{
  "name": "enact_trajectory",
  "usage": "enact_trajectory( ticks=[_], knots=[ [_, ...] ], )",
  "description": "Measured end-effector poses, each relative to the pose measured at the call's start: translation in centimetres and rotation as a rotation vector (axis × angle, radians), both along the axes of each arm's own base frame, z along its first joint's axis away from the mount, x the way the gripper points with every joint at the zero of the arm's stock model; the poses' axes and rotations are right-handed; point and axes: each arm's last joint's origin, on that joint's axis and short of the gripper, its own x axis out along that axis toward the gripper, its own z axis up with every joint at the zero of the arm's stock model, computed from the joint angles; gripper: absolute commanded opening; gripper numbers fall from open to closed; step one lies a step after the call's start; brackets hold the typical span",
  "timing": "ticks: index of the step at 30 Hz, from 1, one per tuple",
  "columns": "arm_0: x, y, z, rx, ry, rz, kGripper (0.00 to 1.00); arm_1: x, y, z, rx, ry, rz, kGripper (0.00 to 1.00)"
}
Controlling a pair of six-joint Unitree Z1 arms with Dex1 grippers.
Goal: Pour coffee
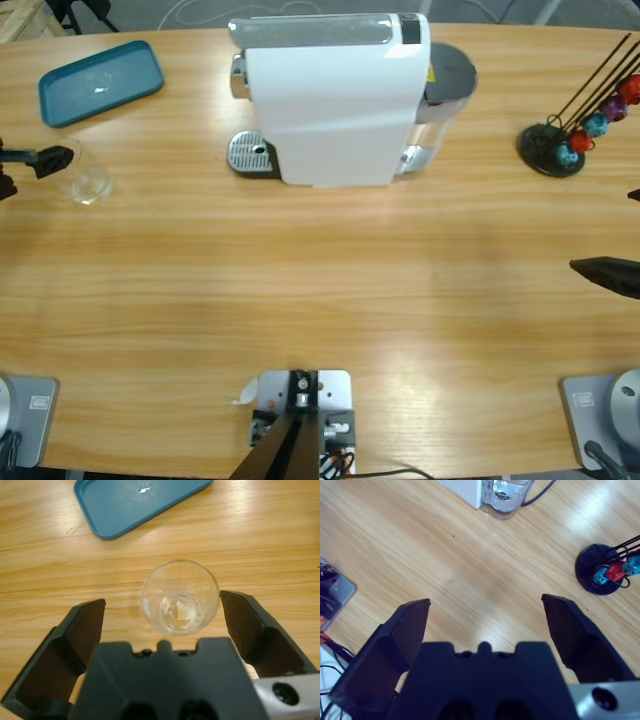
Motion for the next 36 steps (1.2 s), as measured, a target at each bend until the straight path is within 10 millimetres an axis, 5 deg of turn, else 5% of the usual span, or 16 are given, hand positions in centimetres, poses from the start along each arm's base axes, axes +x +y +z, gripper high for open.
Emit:
enact_trajectory(
  ticks=[22, 26, 30, 31, 34, 36],
  knots=[
    [2.8, 0.7, -4.2, -0.009, 0.067, -0.052, 0.998, 0.4, 0.6, -0.3, -0.031, 0.009, -0.003, 1.000],
    [3.1, 0.6, -4.6, -0.009, 0.066, -0.052, 0.839, 0.4, 0.6, -0.3, -0.031, 0.009, -0.003, 1.000],
    [3.2, 0.5, -4.6, -0.018, 0.046, -0.052, 0.837, 0.4, 0.6, -0.3, -0.031, 0.009, -0.003, 1.000],
    [3.3, 0.5, -4.6, -0.021, 0.039, -0.053, 0.759, 0.4, 0.6, -0.3, -0.031, 0.009, -0.003, 1.000],
    [3.4, 0.4, -4.7, -0.023, 0.035, -0.053, 0.046, 0.4, 0.6, -0.3, -0.031, 0.009, -0.003, 1.000],
    [3.5, 0.4, -4.9, -0.025, 0.037, -0.056, 0.000, 0.4, 0.6, -0.3, -0.031, 0.009, -0.003, 1.000]
  ],
)
